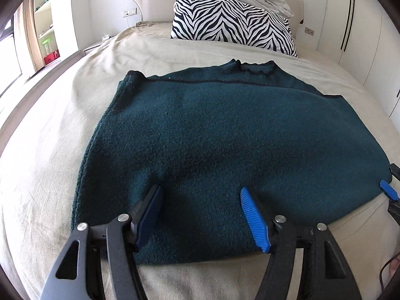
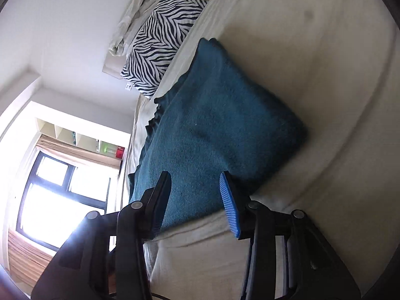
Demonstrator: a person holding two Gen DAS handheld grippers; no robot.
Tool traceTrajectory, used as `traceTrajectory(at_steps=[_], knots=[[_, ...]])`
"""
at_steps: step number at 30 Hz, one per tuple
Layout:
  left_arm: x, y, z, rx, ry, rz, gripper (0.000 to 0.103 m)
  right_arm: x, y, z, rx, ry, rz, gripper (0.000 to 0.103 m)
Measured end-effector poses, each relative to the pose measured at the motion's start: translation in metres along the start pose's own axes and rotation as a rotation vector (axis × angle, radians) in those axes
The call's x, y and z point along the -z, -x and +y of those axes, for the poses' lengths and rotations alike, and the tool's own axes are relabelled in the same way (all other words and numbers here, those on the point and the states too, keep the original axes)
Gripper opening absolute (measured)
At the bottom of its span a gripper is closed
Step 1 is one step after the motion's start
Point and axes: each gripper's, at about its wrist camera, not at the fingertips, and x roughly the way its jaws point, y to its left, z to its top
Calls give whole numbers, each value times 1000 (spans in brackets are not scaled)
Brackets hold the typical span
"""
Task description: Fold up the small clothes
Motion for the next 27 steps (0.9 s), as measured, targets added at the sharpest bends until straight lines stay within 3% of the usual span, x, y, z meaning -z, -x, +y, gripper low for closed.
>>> traceTrajectory(at_steps=[3, 7, 9, 13, 15, 17, 27], knots=[[4, 9, 3, -24, 14, 10, 68, -8, 48, -18, 63, -45, -95, 41], [10, 25, 8, -84, 21, 18, 69, -5, 99, -37, 61, -97, -165, 42], [14, 35, 11, -107, 20, 6, 69, 0, 115, -42, 67, -100, -181, 48], [19, 51, 17, -125, 25, -3, 70, 11, 135, -45, 50, -90, -148, 48], [22, 57, 18, -126, 29, -8, 73, 14, 131, -37, 37, -79, -127, 50], [24, 61, 20, -125, 32, -14, 76, 17, 121, -26, 20, -71, -106, 60], [23, 64, 19, -31, 59, -25, 76, 30, 56, 7, -9, -33, 9, 62]])
